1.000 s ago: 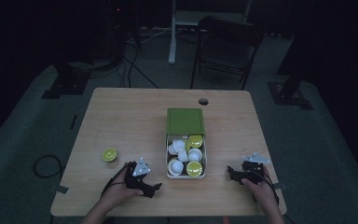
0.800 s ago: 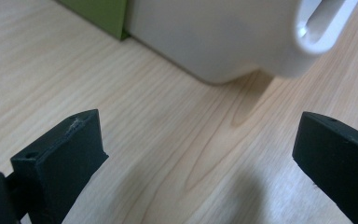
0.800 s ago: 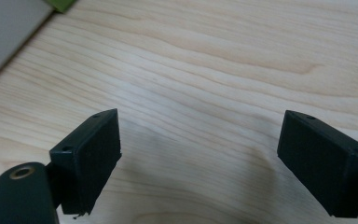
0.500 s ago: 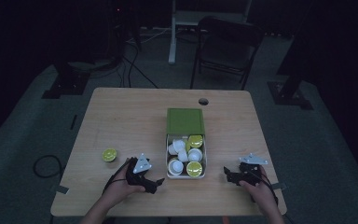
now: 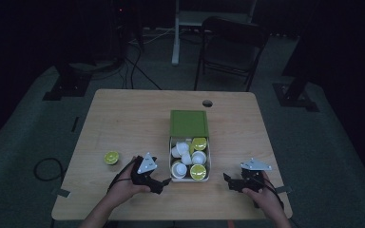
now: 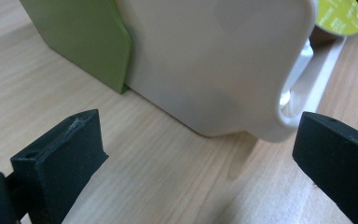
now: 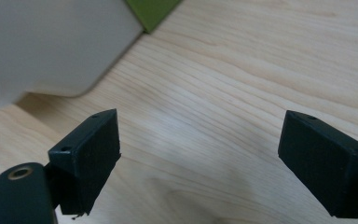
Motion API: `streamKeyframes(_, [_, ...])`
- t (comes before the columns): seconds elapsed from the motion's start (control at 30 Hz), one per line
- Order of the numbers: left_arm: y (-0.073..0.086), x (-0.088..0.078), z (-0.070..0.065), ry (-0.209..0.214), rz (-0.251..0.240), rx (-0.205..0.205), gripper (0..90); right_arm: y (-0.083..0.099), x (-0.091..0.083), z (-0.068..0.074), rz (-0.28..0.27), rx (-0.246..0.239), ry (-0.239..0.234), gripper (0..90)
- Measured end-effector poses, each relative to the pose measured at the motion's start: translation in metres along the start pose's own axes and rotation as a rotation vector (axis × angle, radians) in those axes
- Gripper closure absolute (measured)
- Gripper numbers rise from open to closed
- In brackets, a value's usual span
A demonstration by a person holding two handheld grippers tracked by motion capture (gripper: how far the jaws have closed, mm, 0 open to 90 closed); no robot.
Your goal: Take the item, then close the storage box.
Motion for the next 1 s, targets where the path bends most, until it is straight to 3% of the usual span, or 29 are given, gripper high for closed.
streamKeyframes(0.27, [-0.008,0.000,-0.005,0.011,-0.015,0.019,2.1,-0.010,-0.010,0.022,-0.023,-0.038,-0.069,12.0])
streamKeyframes(0.5, [-0.010,0.000,-0.004,0.021,-0.018,0.018,2.1,-0.027,-0.010,0.035,-0.080,-0.020,-0.129,12.0])
streamKeyframes(0.73, [-0.017,0.000,-0.003,0.020,-0.061,0.012,2.1,-0.041,-0.005,0.047,-0.138,0.008,-0.194,12.1])
streamKeyframes(1.0, [-0.024,0.002,0.000,0.014,-0.107,0.002,2.1,-0.047,0.000,0.055,-0.152,0.000,-0.233,12.1])
Point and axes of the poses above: each handheld gripper's, and its own axes: x roughly forward along the jaws, y roughly out of its underside, z roughly to its left, the point moved 9 cm from there along x, roughly forward along the jaws, and after that the axes turned 15 degrees about -z, right-handed, at the moved point
